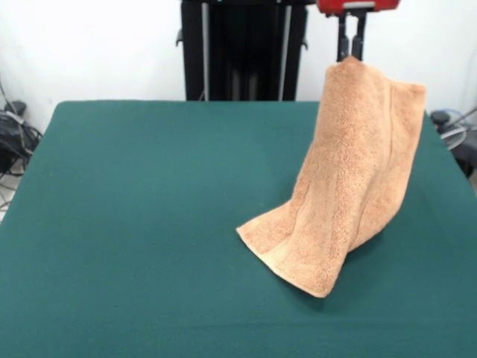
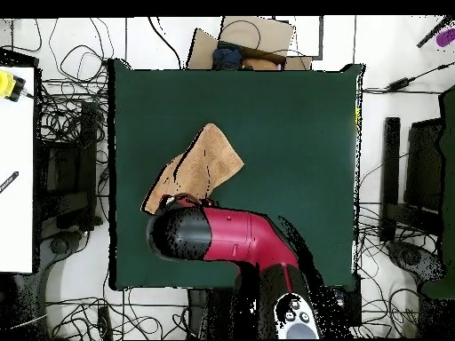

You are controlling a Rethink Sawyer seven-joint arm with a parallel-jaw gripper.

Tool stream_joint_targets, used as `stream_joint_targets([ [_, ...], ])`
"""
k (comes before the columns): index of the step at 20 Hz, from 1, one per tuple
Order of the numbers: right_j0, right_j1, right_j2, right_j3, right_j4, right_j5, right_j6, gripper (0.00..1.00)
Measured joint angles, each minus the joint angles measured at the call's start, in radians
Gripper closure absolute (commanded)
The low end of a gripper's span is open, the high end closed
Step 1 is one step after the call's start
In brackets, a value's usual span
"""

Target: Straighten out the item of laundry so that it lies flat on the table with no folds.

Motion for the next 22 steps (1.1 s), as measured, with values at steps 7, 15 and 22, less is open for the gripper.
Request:
stream_joint_targets([
  [7, 0.008, 0.0, 0.0, 0.016, -0.022, -0.03, 0.0, 1.0],
  [15, 0.07, -0.006, -0.011, 0.109, -0.092, -0.251, 0.0, 1.0],
  [22, 0.082, -0.007, -0.011, 0.187, -0.096, -0.378, 0.0, 1.0],
])
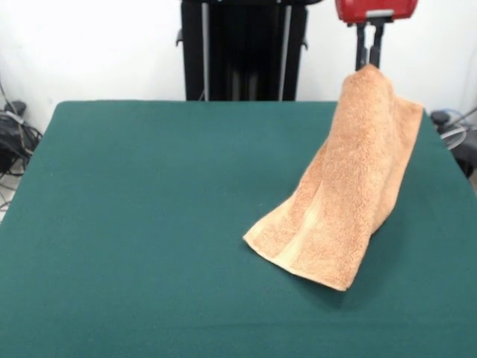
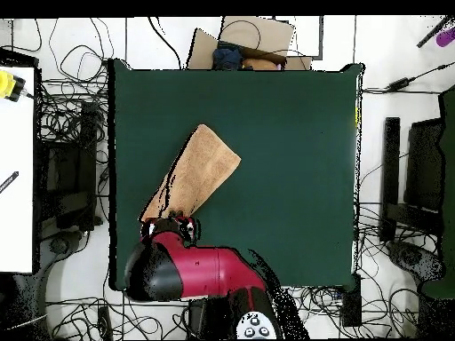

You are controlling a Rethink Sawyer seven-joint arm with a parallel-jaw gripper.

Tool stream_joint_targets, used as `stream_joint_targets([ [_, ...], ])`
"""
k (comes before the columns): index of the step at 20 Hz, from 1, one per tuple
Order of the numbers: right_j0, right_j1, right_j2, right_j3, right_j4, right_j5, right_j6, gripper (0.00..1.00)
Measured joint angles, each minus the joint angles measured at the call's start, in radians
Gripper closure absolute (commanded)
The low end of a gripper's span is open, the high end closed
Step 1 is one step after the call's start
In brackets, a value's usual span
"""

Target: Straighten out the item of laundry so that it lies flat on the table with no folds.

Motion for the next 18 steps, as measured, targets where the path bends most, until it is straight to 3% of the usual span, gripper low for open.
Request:
stream_joint_targets([
  [18, -0.004, 0.0, 0.0, 0.016, 0.0, 0.002, 0.0, 1.0],
])
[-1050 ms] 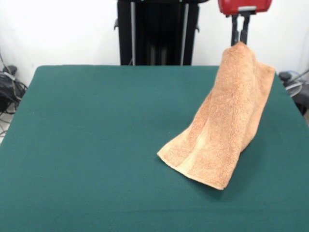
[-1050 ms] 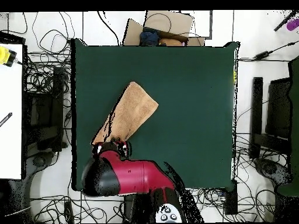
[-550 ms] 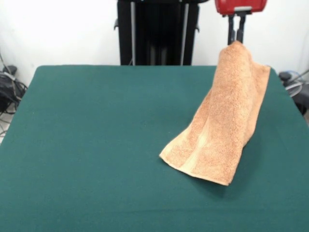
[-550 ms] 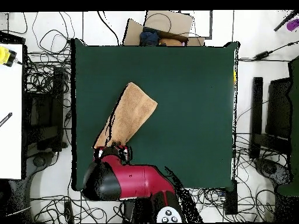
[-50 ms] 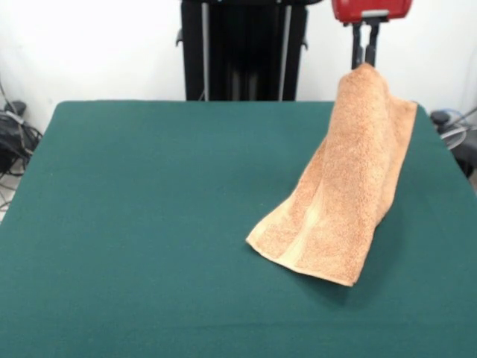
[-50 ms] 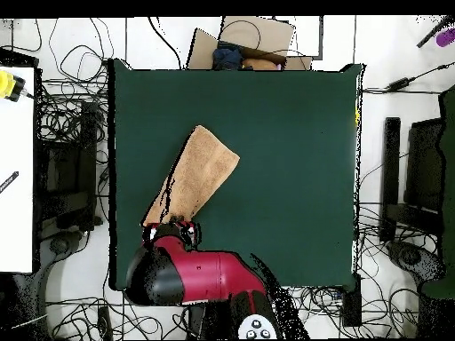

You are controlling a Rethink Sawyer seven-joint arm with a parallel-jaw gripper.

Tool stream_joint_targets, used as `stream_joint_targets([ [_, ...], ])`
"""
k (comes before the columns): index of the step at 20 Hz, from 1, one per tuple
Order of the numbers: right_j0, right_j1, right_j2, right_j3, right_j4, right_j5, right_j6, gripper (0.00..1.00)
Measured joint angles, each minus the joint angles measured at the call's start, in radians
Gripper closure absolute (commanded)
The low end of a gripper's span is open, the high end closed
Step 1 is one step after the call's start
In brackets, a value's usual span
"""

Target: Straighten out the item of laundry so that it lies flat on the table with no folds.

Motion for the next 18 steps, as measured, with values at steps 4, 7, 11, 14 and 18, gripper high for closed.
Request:
stream_joint_targets([
  [4, 0.002, 0.001, 0.0, -0.006, 0.0, 0.018, 0.0, 1.0],
  [7, 0.002, 0.007, 0.0, -0.022, 0.0, 0.05, 0.0, 1.0],
  [11, 0.002, 0.01, 0.0, -0.038, 0.0, 0.077, 0.0, 1.0],
  [14, 0.002, 0.01, 0.0, -0.046, 0.0, 0.087, 0.0, 1.0],
  [18, 0.002, 0.013, 0.0, -0.063, 0.0, 0.095, 0.0, 1.0],
])
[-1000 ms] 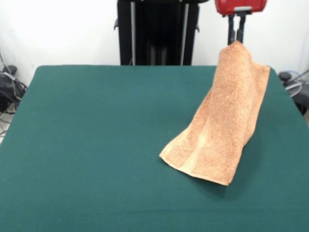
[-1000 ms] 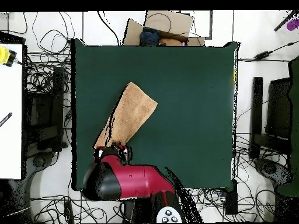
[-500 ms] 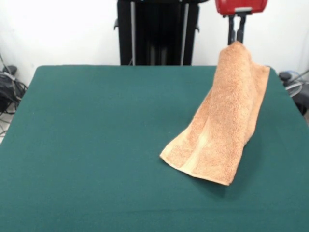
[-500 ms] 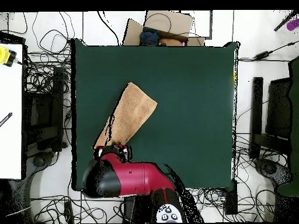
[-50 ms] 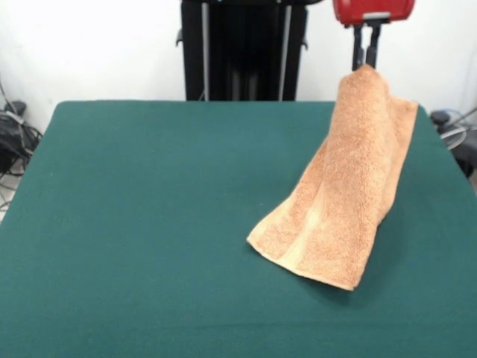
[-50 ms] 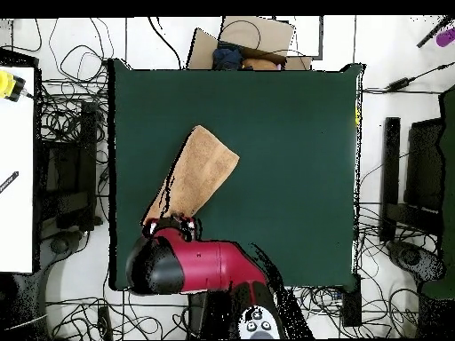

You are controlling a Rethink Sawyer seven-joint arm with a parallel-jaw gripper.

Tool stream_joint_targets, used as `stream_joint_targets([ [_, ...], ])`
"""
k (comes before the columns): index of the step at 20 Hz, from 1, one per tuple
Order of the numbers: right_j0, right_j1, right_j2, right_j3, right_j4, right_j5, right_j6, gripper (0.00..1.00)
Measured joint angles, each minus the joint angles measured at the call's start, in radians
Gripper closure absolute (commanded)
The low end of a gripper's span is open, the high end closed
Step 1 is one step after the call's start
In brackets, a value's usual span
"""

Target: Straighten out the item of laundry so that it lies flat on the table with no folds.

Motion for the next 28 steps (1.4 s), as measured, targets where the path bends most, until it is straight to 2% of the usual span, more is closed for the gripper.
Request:
stream_joint_targets([
  [14, -0.007, 0.031, 0.0, -0.054, 0.0, 0.046, 0.0, 1.0],
  [28, -0.017, 0.038, 0.001, -0.058, 0.0, 0.061, 0.0, 1.0],
])
